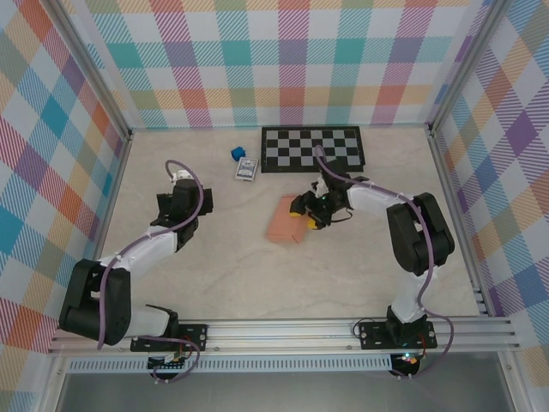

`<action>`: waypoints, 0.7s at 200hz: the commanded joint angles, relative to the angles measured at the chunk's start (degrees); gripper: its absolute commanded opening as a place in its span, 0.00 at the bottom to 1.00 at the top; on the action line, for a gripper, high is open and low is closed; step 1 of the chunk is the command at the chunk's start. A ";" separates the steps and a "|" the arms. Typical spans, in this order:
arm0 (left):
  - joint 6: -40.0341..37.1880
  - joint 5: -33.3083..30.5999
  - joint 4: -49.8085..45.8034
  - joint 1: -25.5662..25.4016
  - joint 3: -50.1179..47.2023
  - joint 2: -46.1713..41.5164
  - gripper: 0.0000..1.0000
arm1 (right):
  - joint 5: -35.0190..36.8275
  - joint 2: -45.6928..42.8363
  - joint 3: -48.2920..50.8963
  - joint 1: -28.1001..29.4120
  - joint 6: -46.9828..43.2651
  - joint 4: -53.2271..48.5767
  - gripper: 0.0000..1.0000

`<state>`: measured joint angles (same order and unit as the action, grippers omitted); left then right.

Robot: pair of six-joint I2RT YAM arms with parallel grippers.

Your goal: Fold the paper box

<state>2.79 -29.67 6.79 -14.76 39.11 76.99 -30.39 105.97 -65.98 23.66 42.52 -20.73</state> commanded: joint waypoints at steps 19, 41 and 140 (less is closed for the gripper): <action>2.81 -5.94 4.06 1.31 -2.68 0.60 1.00 | 6.91 -10.13 4.10 -2.82 -9.64 -0.88 0.69; 0.63 0.39 8.93 2.90 -5.97 -0.83 1.00 | 17.65 -17.96 3.86 -2.74 -20.09 -6.54 0.98; -9.26 16.99 28.42 4.65 -10.66 7.77 1.00 | 41.20 -43.84 32.44 -9.40 -52.46 34.55 1.00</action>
<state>-1.67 -17.85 25.50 -11.11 30.09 82.30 7.64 62.06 -40.40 18.55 -3.53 -2.72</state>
